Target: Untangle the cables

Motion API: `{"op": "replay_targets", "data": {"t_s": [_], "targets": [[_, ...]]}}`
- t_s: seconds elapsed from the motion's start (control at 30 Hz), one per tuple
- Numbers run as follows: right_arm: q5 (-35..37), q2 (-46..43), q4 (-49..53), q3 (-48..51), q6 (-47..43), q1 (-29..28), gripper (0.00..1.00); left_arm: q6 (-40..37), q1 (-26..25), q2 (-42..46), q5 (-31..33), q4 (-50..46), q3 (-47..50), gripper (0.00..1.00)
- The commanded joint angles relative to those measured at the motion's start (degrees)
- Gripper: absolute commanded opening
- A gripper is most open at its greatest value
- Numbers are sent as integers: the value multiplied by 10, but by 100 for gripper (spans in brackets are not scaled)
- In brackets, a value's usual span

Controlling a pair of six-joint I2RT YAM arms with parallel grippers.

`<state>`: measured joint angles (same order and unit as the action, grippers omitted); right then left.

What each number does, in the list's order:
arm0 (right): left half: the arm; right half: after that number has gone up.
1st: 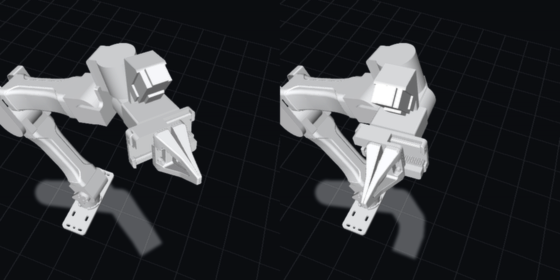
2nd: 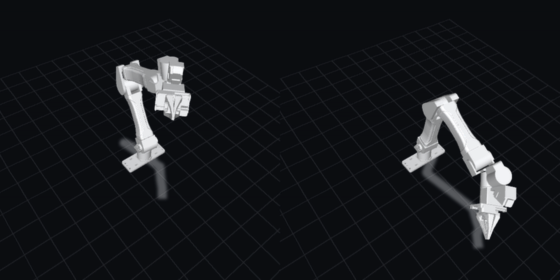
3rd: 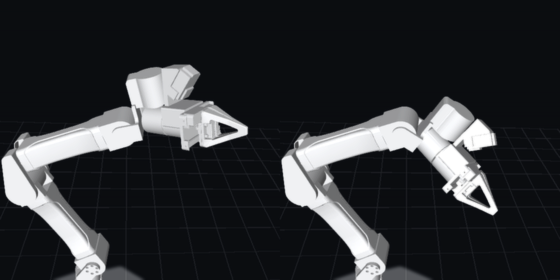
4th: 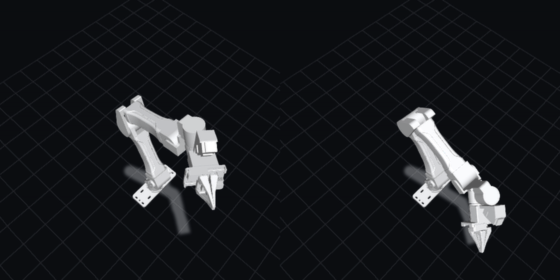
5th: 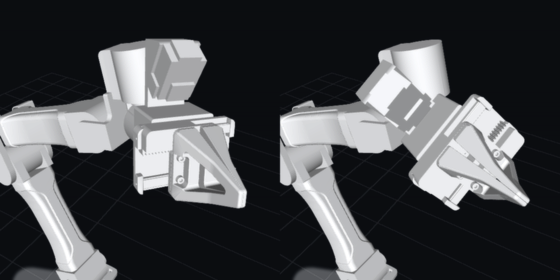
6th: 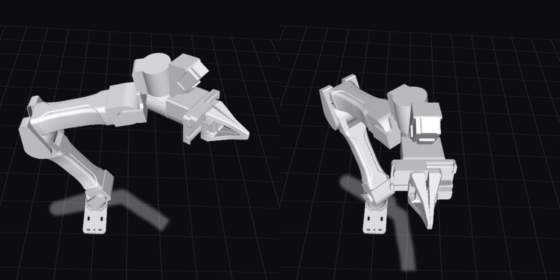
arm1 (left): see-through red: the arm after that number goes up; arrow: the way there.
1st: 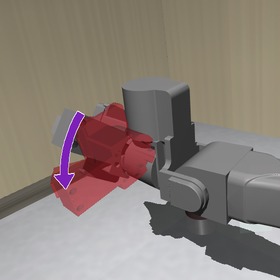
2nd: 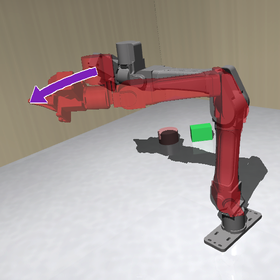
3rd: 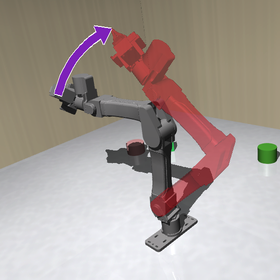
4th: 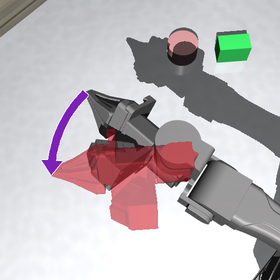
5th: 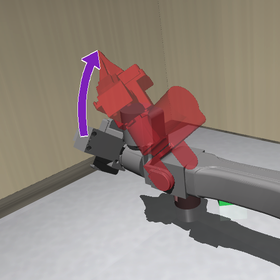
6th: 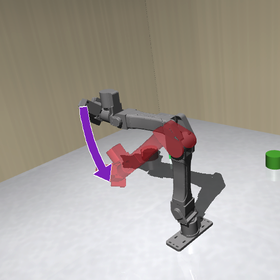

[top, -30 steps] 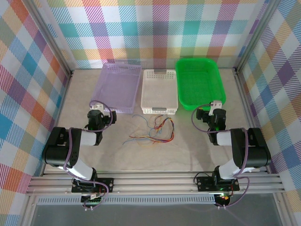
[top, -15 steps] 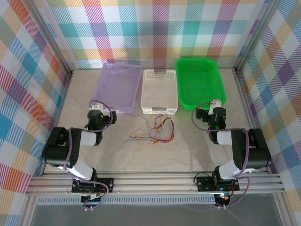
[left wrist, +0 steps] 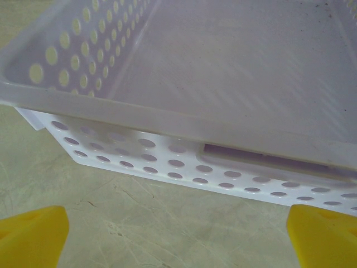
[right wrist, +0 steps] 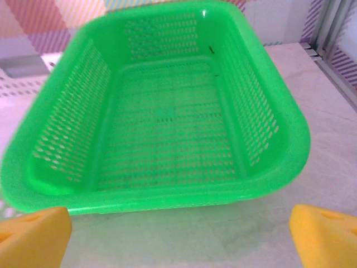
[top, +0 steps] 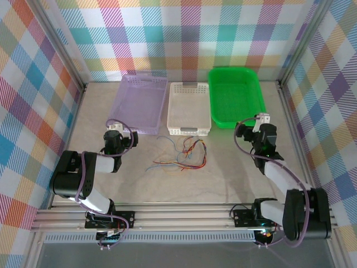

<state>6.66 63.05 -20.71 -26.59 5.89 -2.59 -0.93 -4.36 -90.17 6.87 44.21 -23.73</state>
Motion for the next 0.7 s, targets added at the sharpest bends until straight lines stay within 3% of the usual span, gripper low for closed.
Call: {"op": "replay_targets", "data": {"t_s": [0.0, 0.17, 0.3, 0.4, 0.53, 0.67], "targets": [[-49, -66, 73, 6, 56, -2, 100, -3, 5, 6, -8, 23, -2, 100], [-86, -134, 80, 8, 114, -31, 100, -3, 4, 6, -8, 22, -2, 100], [-87, -110, 195, -62, 283, -32, 100, -3, 5, 6, -8, 22, -2, 100], [-182, -67, 260, -134, 258, -32, 100, -4, 5, 6, -8, 22, -2, 100], [-211, -43, 272, -132, 294, -30, 100, -3, 5, 6, -8, 22, -3, 100], [-214, -97, 216, -78, 313, -30, 100, -4, 5, 6, -8, 21, -2, 100]]}}
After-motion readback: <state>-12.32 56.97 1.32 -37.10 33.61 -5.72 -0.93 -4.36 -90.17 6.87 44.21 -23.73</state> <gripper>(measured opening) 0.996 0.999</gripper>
